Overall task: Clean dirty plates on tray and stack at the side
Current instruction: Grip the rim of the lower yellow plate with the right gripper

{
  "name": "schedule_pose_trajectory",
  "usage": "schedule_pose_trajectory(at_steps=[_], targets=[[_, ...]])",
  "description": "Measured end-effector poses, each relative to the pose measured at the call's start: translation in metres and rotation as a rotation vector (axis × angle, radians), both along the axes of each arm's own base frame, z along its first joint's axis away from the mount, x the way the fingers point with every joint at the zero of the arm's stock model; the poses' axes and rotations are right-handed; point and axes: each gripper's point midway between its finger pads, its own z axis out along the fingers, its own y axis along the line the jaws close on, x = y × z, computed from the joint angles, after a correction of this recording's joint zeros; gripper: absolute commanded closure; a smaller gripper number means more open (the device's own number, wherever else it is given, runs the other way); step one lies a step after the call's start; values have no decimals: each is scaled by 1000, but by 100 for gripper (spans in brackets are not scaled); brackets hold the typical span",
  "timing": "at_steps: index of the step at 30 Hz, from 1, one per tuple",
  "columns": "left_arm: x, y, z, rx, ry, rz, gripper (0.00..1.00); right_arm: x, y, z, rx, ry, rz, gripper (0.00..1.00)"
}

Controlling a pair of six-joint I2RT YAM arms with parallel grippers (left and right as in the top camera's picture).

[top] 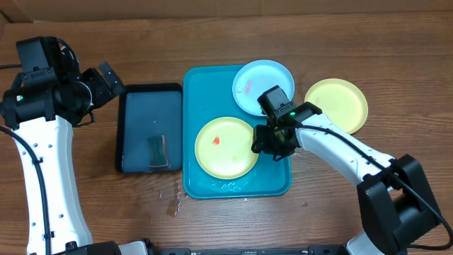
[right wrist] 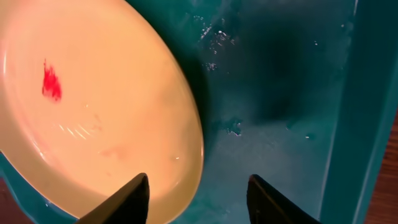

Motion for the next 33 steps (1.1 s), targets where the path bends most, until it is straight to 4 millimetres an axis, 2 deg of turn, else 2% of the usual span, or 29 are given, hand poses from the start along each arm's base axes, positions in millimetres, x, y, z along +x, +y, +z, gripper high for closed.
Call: schedule_pose_trajectory(at_steps=[3,5,11,20,26,33], targets=[[0,0,0,0,0,0,0,-6,1,-7,5,15,-19,58],[0,0,0,0,0,0,0,-12,4,-13,13,27,-21,71],[0,0,0,0,0,0,0,-27,14,-19,29,78,-79,71],[0,0,0,0,0,0,0,-29,13,-19,26,113,-165,72],[0,0,0,0,0,0,0,-30,19,-20,19,106,-210,73],[0,0,0,0,0,0,0,-32,21,-21,-1,100,-241,84]])
